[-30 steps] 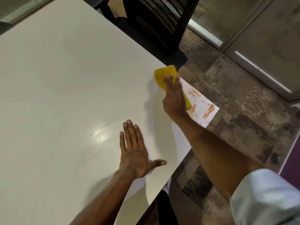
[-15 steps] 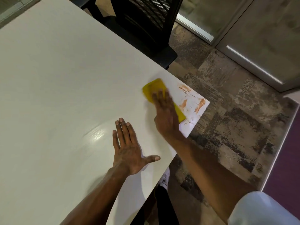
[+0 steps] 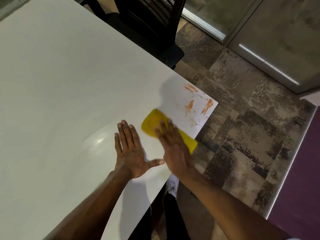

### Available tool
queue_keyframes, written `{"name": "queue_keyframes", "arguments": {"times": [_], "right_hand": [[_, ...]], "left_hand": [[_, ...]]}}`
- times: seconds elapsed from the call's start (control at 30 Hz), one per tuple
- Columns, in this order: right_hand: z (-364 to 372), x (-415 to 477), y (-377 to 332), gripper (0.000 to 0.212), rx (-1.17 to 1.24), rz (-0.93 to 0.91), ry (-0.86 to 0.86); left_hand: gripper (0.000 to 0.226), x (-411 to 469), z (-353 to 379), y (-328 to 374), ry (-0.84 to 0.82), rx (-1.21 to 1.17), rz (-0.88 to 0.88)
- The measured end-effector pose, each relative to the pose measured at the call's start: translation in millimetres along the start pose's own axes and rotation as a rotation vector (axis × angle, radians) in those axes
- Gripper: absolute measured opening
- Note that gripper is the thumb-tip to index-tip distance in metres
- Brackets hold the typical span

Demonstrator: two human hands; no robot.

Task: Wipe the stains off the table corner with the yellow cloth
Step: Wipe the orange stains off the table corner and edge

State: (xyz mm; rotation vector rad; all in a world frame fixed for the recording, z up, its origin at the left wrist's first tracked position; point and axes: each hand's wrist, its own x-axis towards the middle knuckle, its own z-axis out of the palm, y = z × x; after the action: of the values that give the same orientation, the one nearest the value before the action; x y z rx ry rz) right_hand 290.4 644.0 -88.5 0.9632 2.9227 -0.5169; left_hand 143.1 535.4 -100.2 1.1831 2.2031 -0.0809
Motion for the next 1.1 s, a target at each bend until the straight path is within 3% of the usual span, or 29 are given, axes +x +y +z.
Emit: {"name": "queue_keyframes", "arguments": {"times": [0.1,0.3,0.5,0.7,0.9,1.1], "right_hand": [[2.7,-27.8,9.8,0.067,-0.016,-0.087,0.016],[-22.6,11.0,54.0,0.092,-0.038,0.235,0.105],[6.8,-51.8,24.5,0.063,-0.078,-0.063,0.057],[-18.5,-7.4,59.9,0.077,-0.101,0.246,0.073],[-1.0,-67.2,26.5,0.062,-0.063,-0.017,0.029],[-18.7,-31.1,41.2,0.07,-0.067,0.113,0.008]], "left_hand": [[0.171,0.1,0.7,-0.3,0.012,0.001,-0.001],[0.172,1.8,5.2,-1.0,0.04,0.002,-0.001],[0.174,2.0,8.2,-1.7,0.072,-0.013,0.005],[0.173,1.2,8.5,-0.8,0.087,-0.026,0.006],[0.174,1.4,8.6,-1.2,0.093,-0.032,0.014],[0.175,2.7,11.1,-1.8,0.085,-0.027,0.019]]}}
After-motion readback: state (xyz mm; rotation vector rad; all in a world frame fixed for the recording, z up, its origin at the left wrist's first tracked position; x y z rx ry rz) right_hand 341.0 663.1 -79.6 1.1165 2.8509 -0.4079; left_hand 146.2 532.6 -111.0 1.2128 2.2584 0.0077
